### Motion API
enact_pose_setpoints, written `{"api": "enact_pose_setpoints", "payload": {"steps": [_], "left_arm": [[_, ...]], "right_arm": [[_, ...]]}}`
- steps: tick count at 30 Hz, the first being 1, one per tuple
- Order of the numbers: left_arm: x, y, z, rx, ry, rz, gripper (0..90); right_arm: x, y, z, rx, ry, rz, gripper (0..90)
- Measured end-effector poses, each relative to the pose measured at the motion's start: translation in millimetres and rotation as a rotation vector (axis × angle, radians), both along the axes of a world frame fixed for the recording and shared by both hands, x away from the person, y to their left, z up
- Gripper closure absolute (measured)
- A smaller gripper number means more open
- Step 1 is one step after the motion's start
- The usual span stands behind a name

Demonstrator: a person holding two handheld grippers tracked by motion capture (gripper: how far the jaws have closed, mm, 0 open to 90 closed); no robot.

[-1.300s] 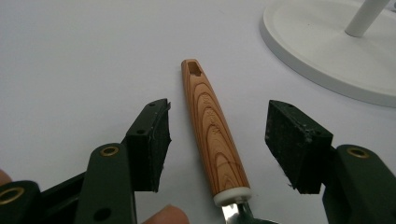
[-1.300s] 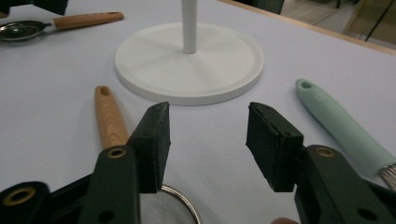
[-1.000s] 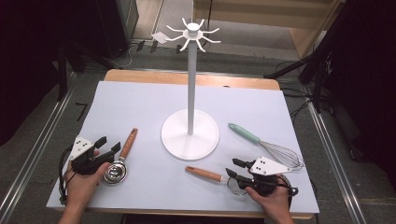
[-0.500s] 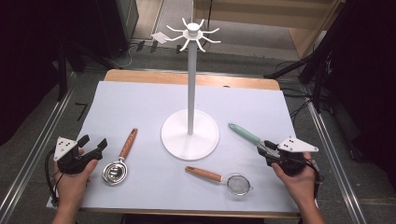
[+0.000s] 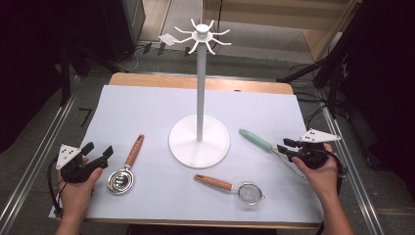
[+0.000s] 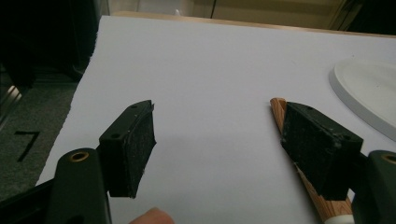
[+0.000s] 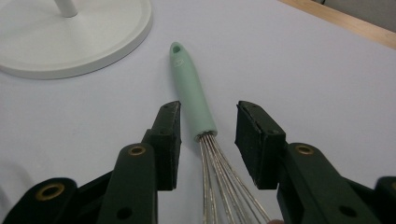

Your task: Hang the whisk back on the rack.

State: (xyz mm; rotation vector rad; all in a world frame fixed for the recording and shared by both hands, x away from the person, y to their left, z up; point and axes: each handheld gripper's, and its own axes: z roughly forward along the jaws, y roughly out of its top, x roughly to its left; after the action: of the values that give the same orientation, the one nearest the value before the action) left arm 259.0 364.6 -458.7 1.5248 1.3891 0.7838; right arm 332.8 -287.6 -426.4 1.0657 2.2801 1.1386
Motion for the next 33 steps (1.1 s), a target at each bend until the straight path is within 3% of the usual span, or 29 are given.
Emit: {"api": "enact_pose_setpoints", "payload": {"steps": [4, 13, 19, 29, 33], "left_arm": [[-0.2, 0.1, 0.1, -0.003, -0.001, 0.003, 27.3], [-0.1, 0.1, 0.1, -0.003, -0.002, 0.001, 27.7], [-0.3, 0.4, 0.1, -0.004, -0.001, 0.000, 27.9], [0.1, 0.3, 0.0, -0.001, 0.001, -0.007, 29.8], [-0.1, 0.3, 0.0, 0.001, 0.002, -0.008, 30.0]], "right_arm": [[10.4, -1.1, 4.5, -0.020, 0.020, 0.053, 62.8], [37.0, 16.1, -2.9, -0.143, 0.127, 0.144, 65.7], [47.2, 23.0, -13.6, -0.200, 0.202, 0.162, 64.9], [56.4, 32.3, -22.7, -0.303, 0.265, 0.147, 64.8], [59.2, 38.2, -29.3, -0.355, 0.294, 0.162, 69.9]]}}
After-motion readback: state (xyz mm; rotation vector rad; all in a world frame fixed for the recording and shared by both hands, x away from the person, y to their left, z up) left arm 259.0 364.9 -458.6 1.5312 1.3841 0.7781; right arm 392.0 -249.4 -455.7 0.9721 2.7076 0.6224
